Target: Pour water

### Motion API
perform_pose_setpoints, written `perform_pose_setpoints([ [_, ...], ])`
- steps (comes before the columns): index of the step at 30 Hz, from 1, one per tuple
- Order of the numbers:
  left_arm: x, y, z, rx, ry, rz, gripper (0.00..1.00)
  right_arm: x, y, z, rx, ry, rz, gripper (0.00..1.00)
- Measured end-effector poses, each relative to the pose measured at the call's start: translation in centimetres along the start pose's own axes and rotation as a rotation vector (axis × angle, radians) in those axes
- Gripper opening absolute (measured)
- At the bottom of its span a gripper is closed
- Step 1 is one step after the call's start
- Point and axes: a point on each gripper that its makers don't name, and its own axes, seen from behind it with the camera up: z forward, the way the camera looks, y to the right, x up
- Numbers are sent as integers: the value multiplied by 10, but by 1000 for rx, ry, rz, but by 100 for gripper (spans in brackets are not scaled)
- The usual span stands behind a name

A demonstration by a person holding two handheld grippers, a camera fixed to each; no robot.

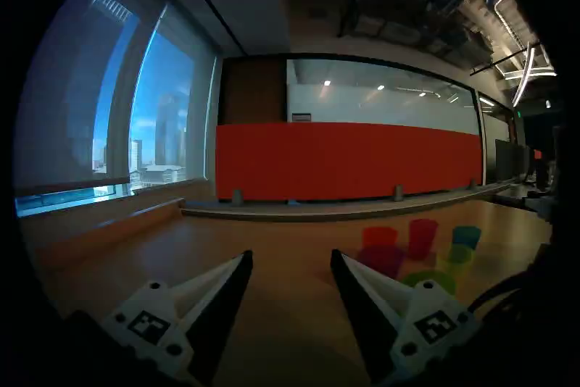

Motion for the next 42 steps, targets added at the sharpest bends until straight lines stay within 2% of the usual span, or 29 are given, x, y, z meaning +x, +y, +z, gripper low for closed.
perform_pose_setpoints([
  [9,32,6,4,-40,15,6,79,31,-3,2,13,-3,-7,99],
  [18,54,10,6,-78,-10,15,79,61,2,3,-4,-31,-22,99],
  [27,84,12,10,-118,-26,-13,79,92,1,8,2,-39,6,99],
  [42,148,16,23,-127,-27,-20,79,149,-5,16,42,-52,10,99],
])
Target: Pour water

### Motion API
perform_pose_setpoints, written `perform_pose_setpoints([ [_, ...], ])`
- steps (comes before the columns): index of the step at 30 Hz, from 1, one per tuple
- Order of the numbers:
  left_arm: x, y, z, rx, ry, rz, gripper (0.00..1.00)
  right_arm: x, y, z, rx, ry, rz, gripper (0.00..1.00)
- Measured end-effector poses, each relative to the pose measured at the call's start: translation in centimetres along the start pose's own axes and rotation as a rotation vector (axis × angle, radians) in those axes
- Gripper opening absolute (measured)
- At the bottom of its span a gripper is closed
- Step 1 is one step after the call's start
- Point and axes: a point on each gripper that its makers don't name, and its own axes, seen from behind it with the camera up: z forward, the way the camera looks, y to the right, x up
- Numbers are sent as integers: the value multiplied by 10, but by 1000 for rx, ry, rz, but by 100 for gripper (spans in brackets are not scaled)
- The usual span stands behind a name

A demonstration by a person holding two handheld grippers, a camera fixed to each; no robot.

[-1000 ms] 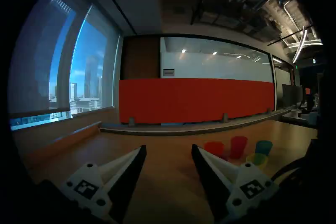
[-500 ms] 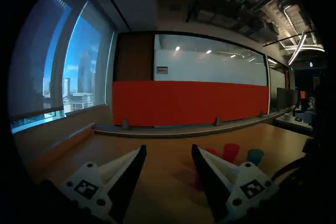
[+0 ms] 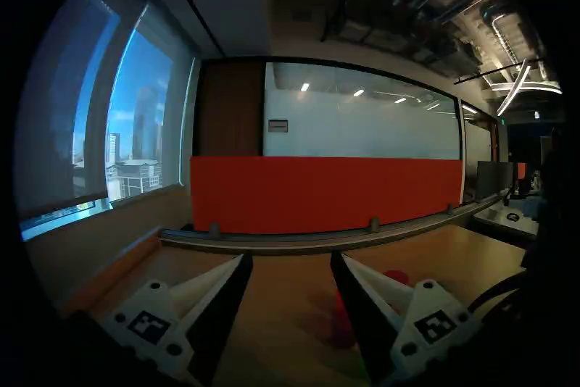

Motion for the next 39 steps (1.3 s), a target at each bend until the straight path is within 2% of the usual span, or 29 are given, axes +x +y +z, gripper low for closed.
perform_pose_setpoints([
  [6,10,6,5,-21,-27,-15,79,23,-5,3,29,-1,15,99],
  [12,13,8,9,-35,-37,-30,79,27,-5,4,45,-9,52,99],
  [15,11,7,11,-40,-48,-29,79,24,-5,4,50,-21,46,99],
  [19,9,11,11,-70,-60,-37,79,25,-10,3,77,-21,27,99],
  [27,13,32,8,-190,-55,-86,79,28,-31,-1,208,-29,44,99],
  [33,14,43,4,-266,-66,-69,79,25,-51,-7,324,-46,24,99],
  [39,17,66,-2,-374,-74,-51,79,27,-75,-17,447,-34,-18,99],
])
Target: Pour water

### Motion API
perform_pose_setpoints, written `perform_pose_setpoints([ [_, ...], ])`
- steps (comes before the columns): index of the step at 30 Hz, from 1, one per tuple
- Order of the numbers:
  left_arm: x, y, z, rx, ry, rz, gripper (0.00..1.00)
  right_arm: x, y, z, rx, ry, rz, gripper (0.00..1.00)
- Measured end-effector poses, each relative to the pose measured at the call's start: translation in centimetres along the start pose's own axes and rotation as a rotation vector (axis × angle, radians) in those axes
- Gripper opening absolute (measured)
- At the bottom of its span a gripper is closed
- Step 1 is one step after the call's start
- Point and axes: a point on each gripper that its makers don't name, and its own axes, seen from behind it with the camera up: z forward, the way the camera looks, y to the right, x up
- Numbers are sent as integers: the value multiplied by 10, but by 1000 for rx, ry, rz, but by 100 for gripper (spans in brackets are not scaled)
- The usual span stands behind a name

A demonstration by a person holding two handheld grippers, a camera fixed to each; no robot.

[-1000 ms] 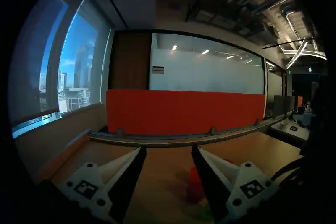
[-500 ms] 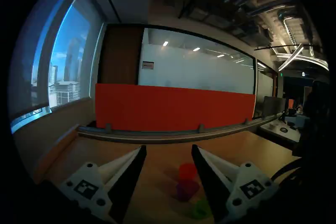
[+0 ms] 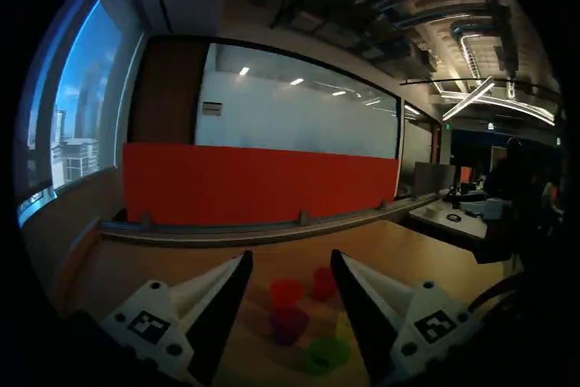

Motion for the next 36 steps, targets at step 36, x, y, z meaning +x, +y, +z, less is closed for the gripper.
perform_pose_setpoints([
  [36,-39,50,2,-248,-153,104,79,-33,-32,9,195,-185,-110,99],
])
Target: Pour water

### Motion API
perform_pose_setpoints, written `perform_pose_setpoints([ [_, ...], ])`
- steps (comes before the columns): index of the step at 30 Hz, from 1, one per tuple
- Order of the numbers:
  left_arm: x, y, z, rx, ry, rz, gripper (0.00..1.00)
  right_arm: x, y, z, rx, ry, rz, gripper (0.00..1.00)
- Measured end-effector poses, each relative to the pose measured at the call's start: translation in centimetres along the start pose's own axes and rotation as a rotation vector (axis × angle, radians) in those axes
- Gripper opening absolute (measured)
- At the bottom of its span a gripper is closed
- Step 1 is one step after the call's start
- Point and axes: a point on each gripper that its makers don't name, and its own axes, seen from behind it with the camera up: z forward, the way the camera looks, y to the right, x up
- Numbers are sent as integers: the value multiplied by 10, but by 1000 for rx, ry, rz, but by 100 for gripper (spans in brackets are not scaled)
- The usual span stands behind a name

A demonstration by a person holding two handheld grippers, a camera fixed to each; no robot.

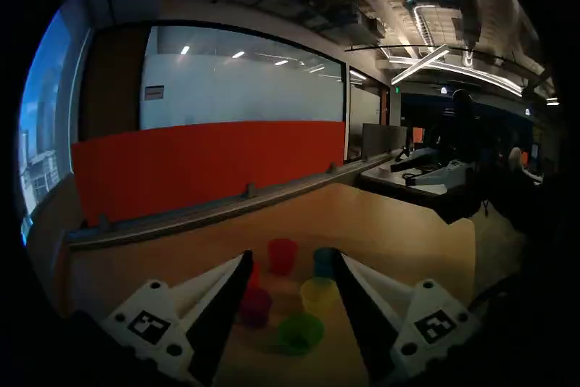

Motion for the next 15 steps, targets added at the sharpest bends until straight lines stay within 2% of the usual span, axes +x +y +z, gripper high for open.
perform_pose_setpoints([
  [6,-8,-4,3,-3,-22,0,79,-7,0,4,9,-28,-16,99],
  [15,-22,-10,10,-7,-54,13,79,-22,6,12,12,-67,-9,99],
])
